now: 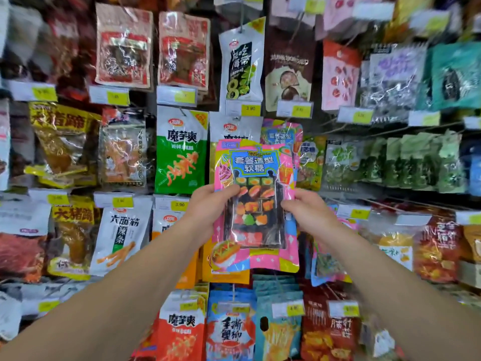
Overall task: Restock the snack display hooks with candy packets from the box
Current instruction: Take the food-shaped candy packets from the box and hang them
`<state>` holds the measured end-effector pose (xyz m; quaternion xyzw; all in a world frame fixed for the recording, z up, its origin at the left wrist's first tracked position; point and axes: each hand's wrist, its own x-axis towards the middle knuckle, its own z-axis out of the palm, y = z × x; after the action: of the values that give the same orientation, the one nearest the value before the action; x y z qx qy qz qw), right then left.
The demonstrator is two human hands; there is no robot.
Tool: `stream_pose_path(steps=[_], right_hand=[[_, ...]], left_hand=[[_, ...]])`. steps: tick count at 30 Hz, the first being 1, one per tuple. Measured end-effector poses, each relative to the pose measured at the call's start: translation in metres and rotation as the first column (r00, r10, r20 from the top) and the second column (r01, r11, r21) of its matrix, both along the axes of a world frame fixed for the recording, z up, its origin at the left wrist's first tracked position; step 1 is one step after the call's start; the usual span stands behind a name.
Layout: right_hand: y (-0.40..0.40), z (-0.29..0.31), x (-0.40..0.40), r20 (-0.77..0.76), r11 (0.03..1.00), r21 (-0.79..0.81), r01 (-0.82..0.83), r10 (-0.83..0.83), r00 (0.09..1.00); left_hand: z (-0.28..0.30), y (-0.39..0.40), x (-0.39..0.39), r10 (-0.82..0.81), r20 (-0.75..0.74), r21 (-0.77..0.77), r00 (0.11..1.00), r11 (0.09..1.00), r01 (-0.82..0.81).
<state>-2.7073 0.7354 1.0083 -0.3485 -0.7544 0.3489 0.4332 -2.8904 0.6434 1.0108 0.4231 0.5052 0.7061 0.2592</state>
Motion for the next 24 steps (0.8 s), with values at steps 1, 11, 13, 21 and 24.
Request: stream_pose_path(steps=[1, 11, 13, 21, 24], right_hand=[[0.008, 0.008, 0.001, 0.018, 0.999, 0.035, 0.010, -0.011, 1.000], [0.096, 0.120, 0.013, 0.072, 0.730, 0.647, 0.221, -0.347, 0.935], [0.111, 0.140, 0.012, 0.081, 0.655, 0.726, 0.210, -0.385, 0.920], [0.174, 0.182, 0.005, 0.184, 0.482, 0.874, 0.060, -0.442, 0.878], [0.186, 0.187, 0.005, 0.157, 0.442, 0.895, 0.056, -0.431, 0.889]], left_hand=[[0.004, 0.006, 0.001, 0.016, -0.010, 0.002, 1.000, 1.000, -0.016], [0.043, 0.075, 0.014, 0.139, -0.091, 0.112, 0.986, 0.985, -0.128], [0.049, 0.089, 0.016, 0.176, -0.104, 0.127, 0.979, 0.978, -0.162], [0.064, 0.145, 0.027, 0.199, -0.107, 0.146, 0.974, 0.972, -0.183], [0.066, 0.159, 0.030, 0.214, -0.124, 0.180, 0.969, 0.965, -0.190]])
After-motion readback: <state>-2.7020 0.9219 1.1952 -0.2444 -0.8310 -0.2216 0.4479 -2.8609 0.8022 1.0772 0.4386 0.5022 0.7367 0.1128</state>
